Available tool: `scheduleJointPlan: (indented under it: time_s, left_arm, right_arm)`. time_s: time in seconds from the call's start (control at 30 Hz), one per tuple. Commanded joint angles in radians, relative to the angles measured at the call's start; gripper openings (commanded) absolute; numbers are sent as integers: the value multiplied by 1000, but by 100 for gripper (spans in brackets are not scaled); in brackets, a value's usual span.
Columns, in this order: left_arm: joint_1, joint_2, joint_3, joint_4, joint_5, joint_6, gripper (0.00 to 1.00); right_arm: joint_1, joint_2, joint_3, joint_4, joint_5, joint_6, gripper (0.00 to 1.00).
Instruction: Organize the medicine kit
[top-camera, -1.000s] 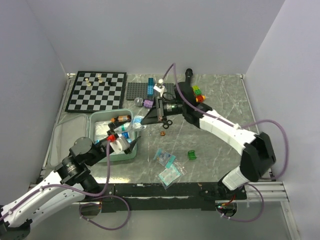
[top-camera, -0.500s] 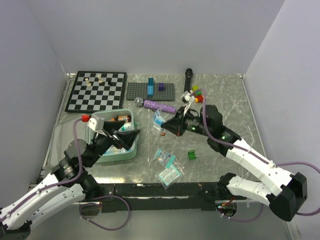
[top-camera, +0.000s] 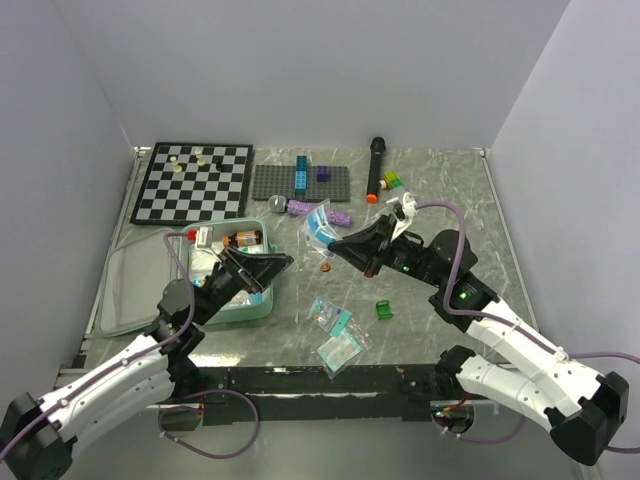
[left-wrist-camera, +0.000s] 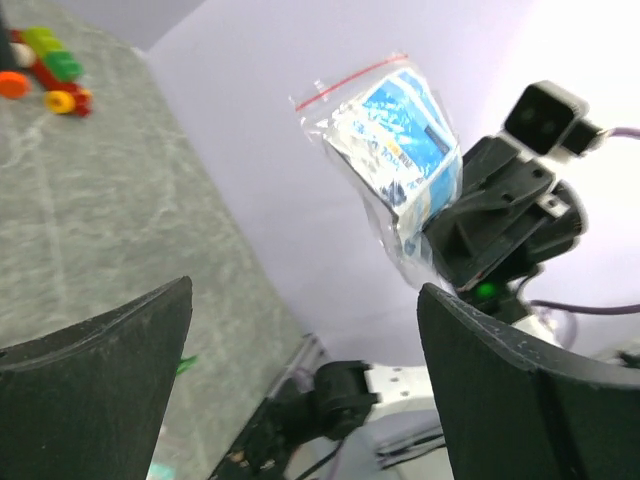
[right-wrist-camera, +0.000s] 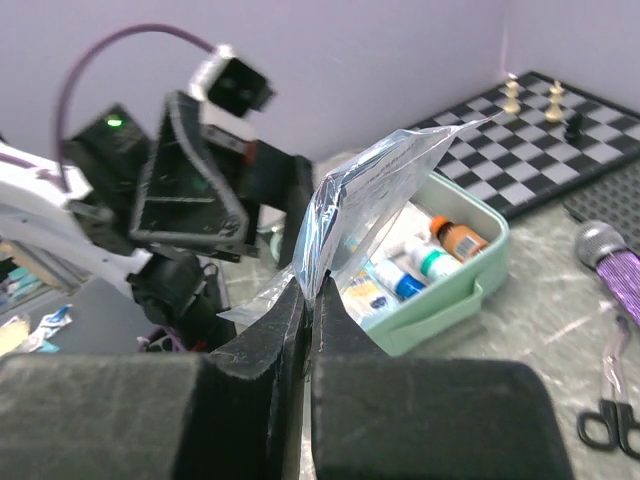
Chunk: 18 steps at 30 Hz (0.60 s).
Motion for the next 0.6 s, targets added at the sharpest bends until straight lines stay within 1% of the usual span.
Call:
scheduleJointPlan:
  time_s: [0.0, 0.07, 0.23, 0.33, 0.43, 0.57]
  left_arm:
    - [51, 86, 2, 366, 182, -156, 99]
    - [57, 120, 14, 423, 201, -158, 99]
    - [60, 203, 73, 500, 236, -131, 98]
    - [59, 266, 126, 455, 280, -106, 99]
    - [60, 311, 126, 480, 293, -123, 95]
    - [60, 349, 116, 507, 310, -134, 92]
  right_arm:
    - [17, -18, -7, 87, -57, 10, 0]
    - [23, -21, -15, 85, -68, 15, 0]
    - [48, -23, -41, 82, -75, 24, 0]
    - [56, -26, -53, 91, -71, 29, 0]
    - [65, -26, -55, 90, -68, 26, 0]
    - [74, -28, -53, 81, -58, 13, 0]
